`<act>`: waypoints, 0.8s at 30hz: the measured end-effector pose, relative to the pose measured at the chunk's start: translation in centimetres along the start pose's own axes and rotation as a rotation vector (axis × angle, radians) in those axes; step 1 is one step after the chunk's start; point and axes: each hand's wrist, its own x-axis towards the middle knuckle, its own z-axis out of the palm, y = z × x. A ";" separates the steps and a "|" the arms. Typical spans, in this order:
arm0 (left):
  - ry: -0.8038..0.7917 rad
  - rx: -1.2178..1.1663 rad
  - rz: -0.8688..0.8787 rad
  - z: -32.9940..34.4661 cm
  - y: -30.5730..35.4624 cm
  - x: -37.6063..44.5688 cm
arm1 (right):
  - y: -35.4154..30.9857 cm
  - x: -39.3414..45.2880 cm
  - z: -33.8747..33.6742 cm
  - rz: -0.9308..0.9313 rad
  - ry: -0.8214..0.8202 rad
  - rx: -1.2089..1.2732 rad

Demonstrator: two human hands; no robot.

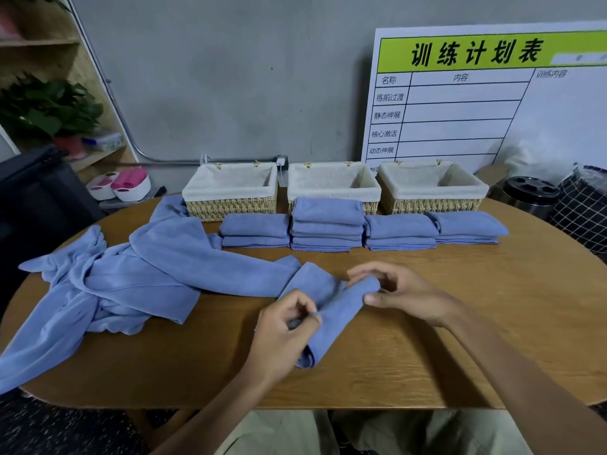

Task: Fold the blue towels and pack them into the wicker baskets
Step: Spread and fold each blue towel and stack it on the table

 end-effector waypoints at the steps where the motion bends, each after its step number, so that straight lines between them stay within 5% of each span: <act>1: 0.023 -0.022 -0.020 -0.3 -0.2 0.1 | -0.2 0.6 0.6 -0.023 0.041 0.045; 10: 0.135 0.039 -0.015 -2.0 -1.1 -0.5 | -0.6 7.6 4.6 -0.080 0.088 -0.105; 19: 0.133 0.574 0.015 -6.1 -3.8 1.1 | 1.4 10.3 7.3 -0.047 0.251 -0.182; 24: 0.052 0.912 -0.013 -6.3 -7.3 1.9 | 1.9 10.2 7.8 0.032 0.324 -0.442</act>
